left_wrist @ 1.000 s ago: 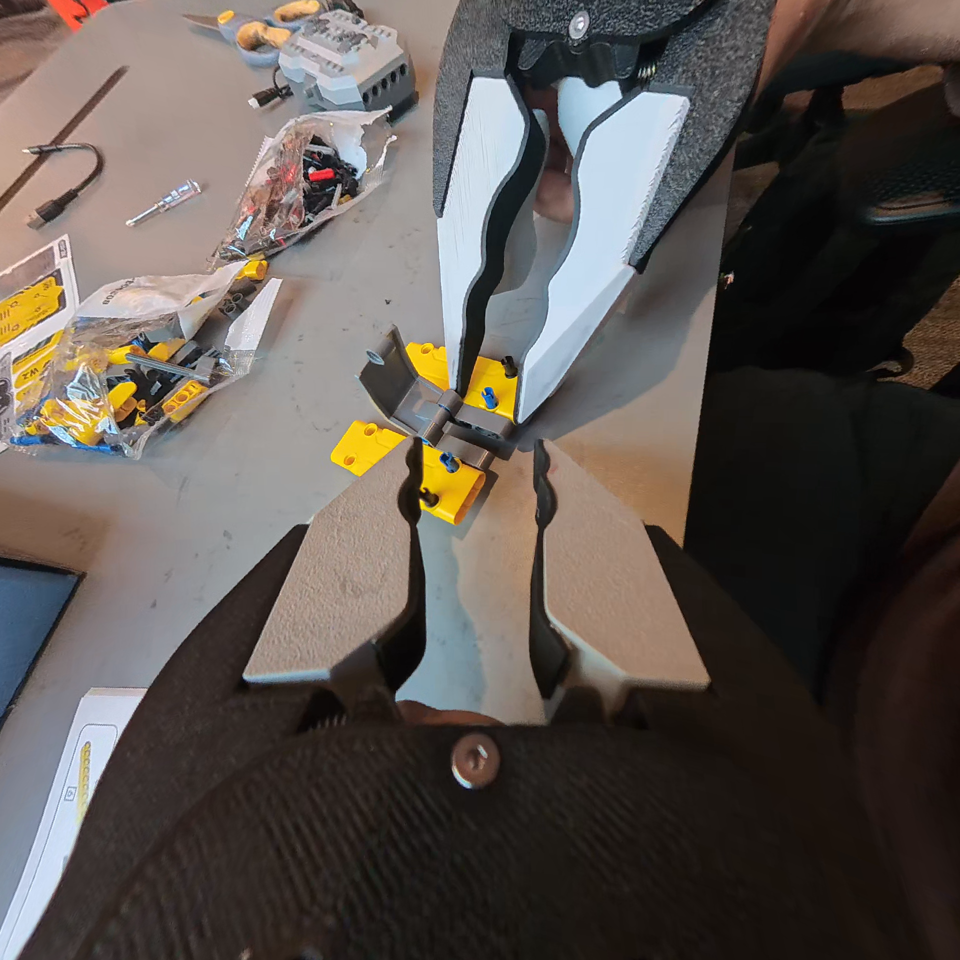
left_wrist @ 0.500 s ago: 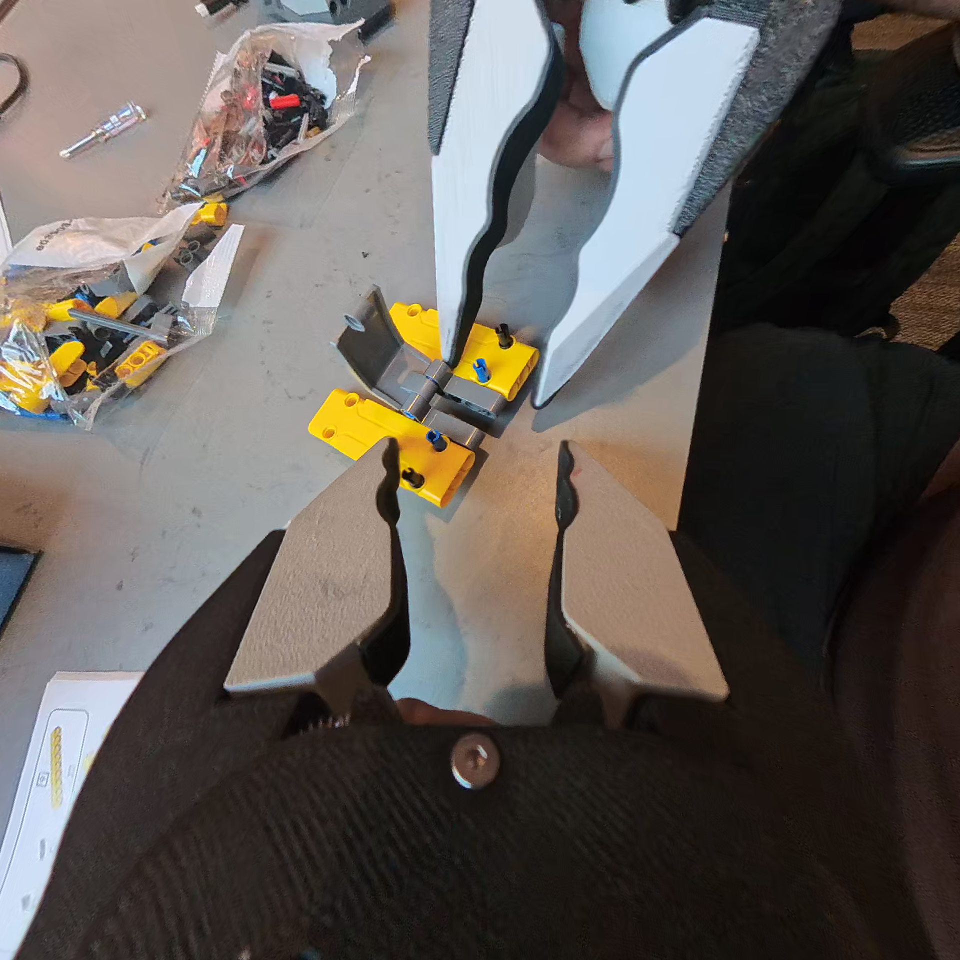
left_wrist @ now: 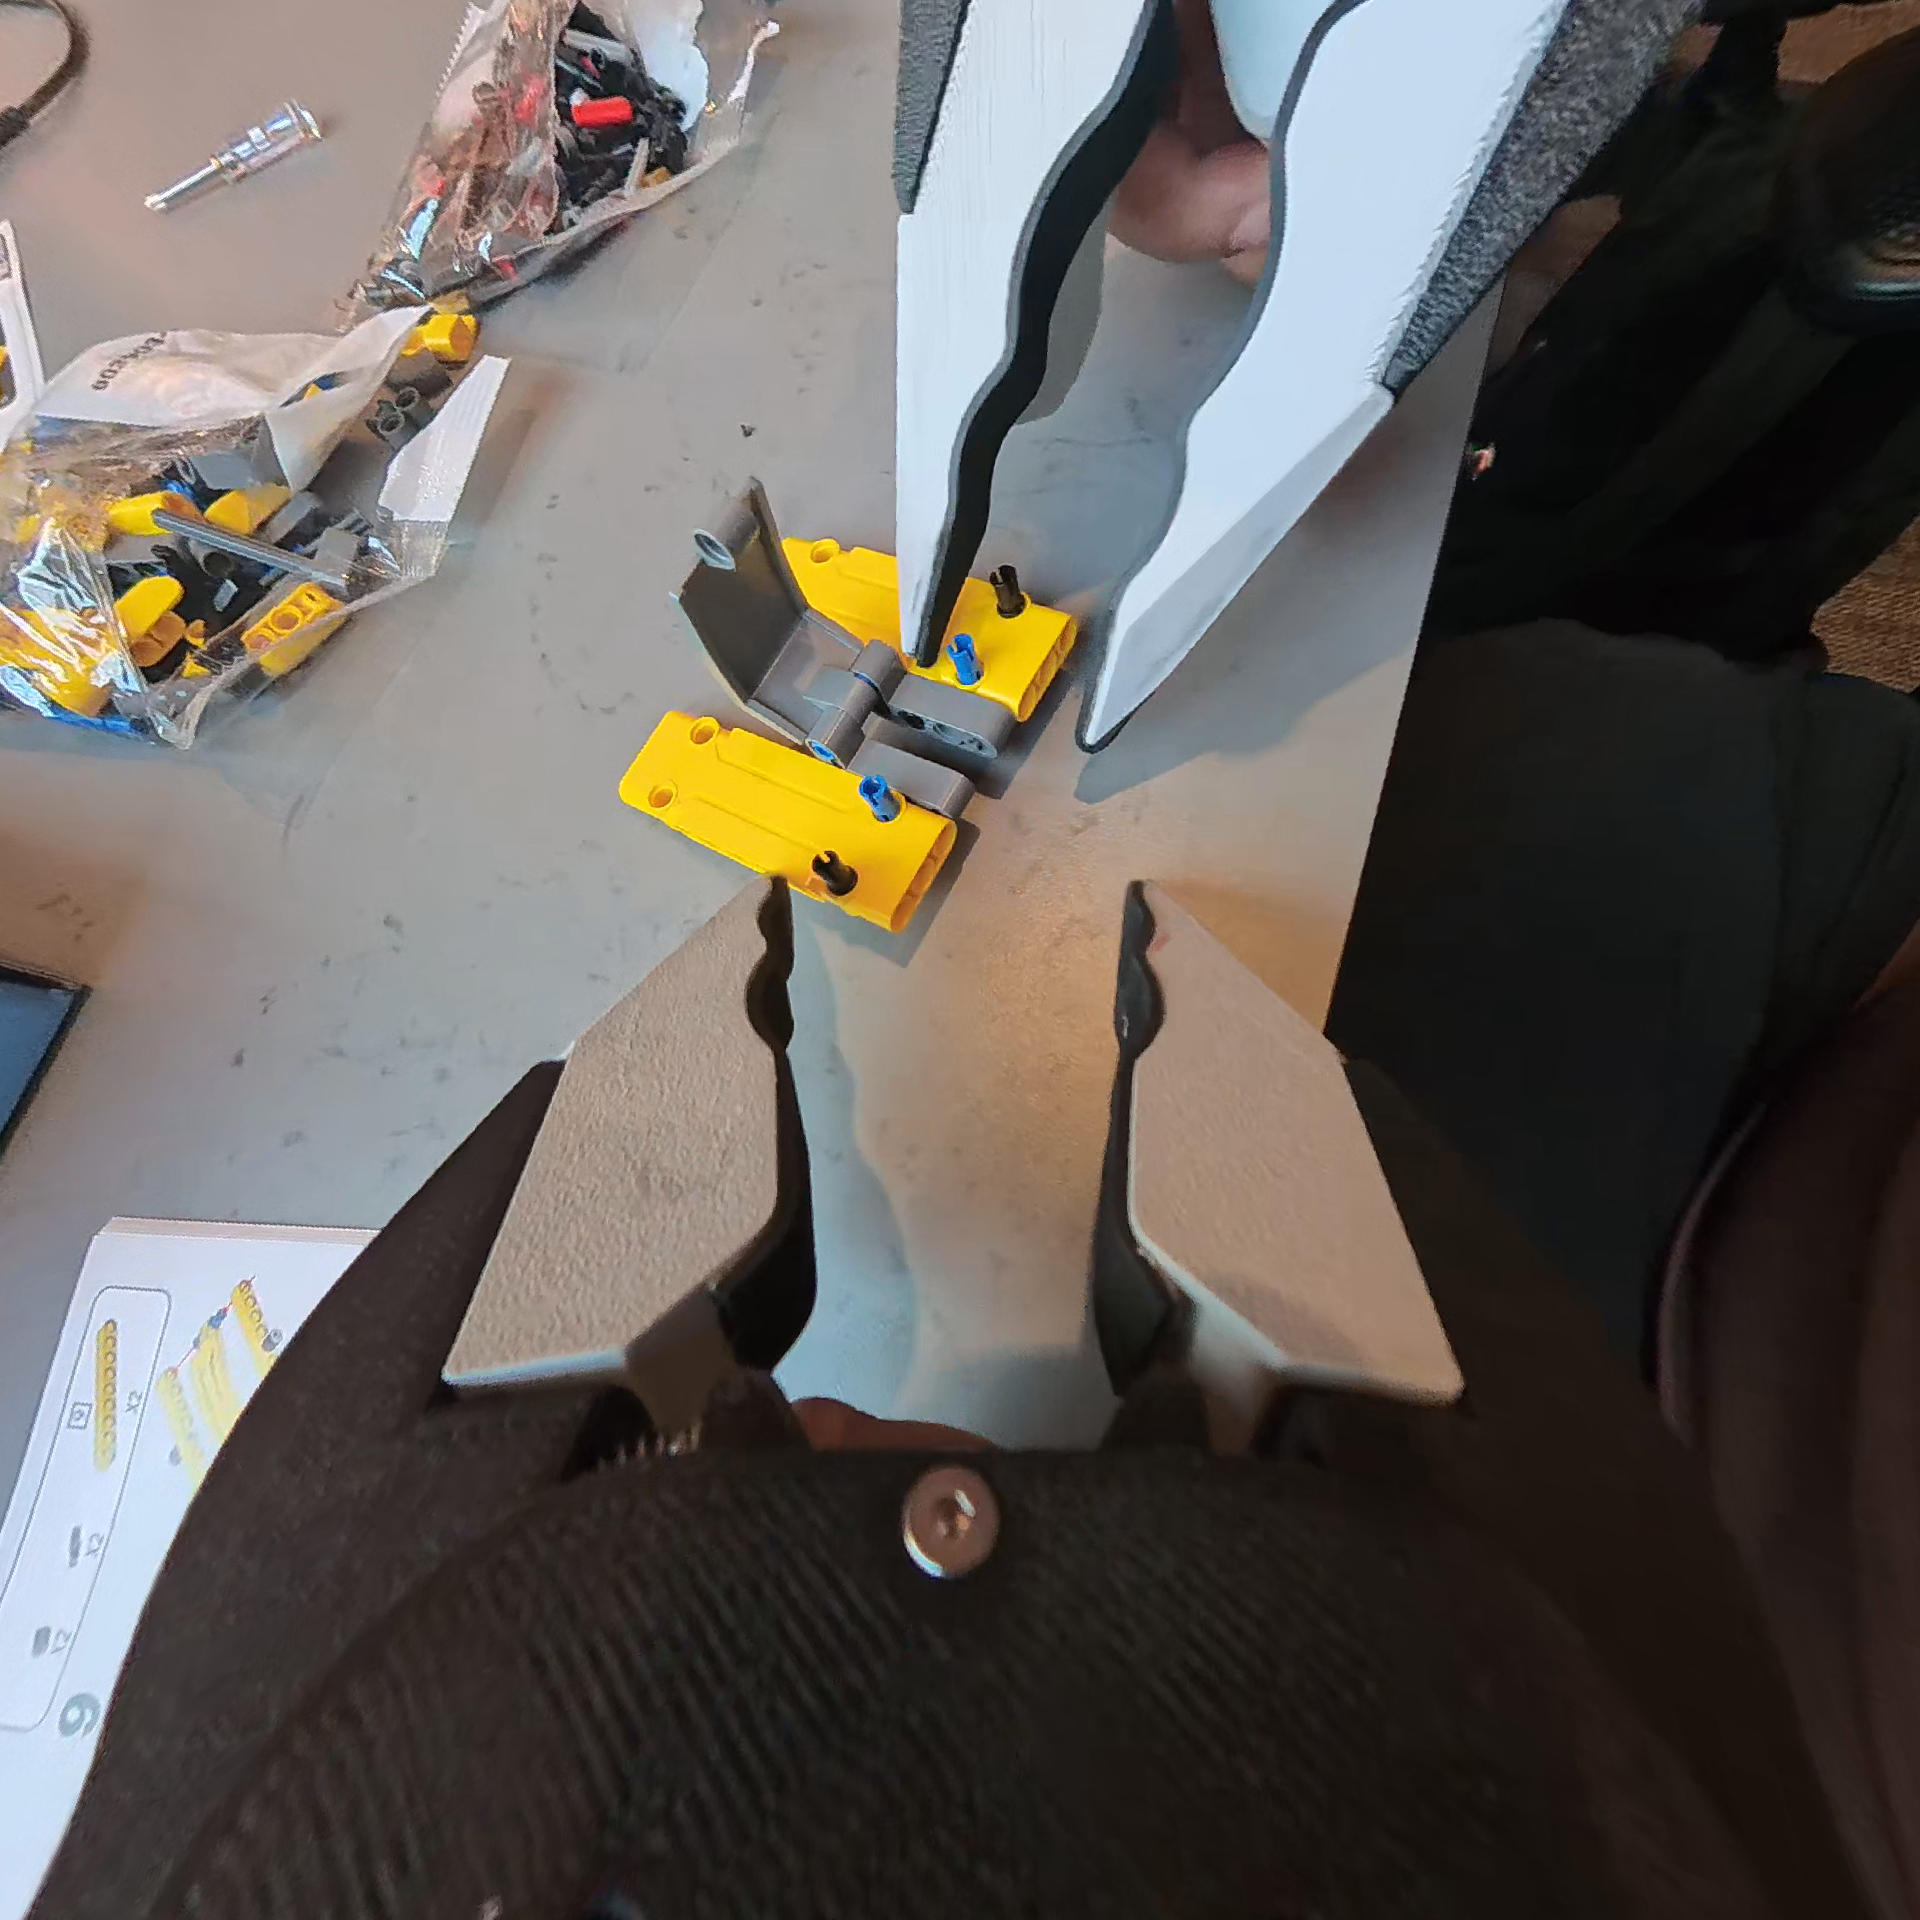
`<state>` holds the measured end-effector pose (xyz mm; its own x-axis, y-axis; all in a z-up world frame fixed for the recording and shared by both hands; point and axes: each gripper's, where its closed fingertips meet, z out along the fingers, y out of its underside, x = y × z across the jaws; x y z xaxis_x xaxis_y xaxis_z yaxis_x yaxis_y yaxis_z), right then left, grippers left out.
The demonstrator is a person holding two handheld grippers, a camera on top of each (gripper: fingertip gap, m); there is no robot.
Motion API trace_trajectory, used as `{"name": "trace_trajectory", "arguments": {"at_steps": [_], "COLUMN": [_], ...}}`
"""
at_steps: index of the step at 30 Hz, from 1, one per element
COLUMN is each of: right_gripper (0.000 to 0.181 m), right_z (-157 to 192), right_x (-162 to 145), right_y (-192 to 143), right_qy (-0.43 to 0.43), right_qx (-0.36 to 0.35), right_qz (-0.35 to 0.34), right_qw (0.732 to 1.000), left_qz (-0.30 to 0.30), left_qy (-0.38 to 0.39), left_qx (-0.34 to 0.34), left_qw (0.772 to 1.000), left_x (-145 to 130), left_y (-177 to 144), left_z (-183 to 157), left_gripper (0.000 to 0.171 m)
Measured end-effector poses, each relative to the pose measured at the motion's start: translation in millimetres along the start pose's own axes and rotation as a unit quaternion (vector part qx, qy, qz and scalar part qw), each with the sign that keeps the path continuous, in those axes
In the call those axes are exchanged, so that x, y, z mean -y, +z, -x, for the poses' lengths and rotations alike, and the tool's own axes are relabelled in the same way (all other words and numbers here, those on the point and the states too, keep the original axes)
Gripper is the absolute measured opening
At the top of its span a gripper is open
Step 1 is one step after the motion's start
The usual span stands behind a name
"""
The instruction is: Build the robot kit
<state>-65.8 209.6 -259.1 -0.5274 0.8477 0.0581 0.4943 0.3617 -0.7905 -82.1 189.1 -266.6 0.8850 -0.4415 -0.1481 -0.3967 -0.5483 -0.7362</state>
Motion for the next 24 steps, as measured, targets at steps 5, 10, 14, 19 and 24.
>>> {"name": "trace_trajectory", "arguments": {"at_steps": [5,10,14,19,24], "right_gripper": [0.032,0.033,0.033,0.033,0.033], "right_z": [-0.5,-1.0,-0.3,-1.3,-6.4], "right_x": [1.8,3.6,6.4,11.5,18.8], "right_y": [0.8,2.4,-0.3,-5.3,-13.4], "right_qy": [0.015,0.017,0.008,0.013,0.036], "right_qx": [0.015,0.023,0.017,0.018,0.019], "right_qz": [-0.003,-0.004,-0.017,-0.040,-0.075], "right_qw": [1.000,1.000,1.000,0.999,0.996], "left_qz": [-0.001,0.005,0.003,0.006,0.008], "left_qy": [0.004,-0.019,-0.028,-0.032,-0.030], "left_qx": [0.005,-0.011,-0.021,-0.020,-0.019], "left_qw": [1.000,1.000,0.999,0.999,0.999], "left_x": [-0.9,-5.1,-4.8,-5.5,-5.9], "left_y": [-1.4,-3.1,-3.5,-3.0,-2.6], "left_z": [-0.1,0.7,0.3,1.3,0.9], "left_gripper": [0.059,0.058,0.053,0.051,0.050]}}
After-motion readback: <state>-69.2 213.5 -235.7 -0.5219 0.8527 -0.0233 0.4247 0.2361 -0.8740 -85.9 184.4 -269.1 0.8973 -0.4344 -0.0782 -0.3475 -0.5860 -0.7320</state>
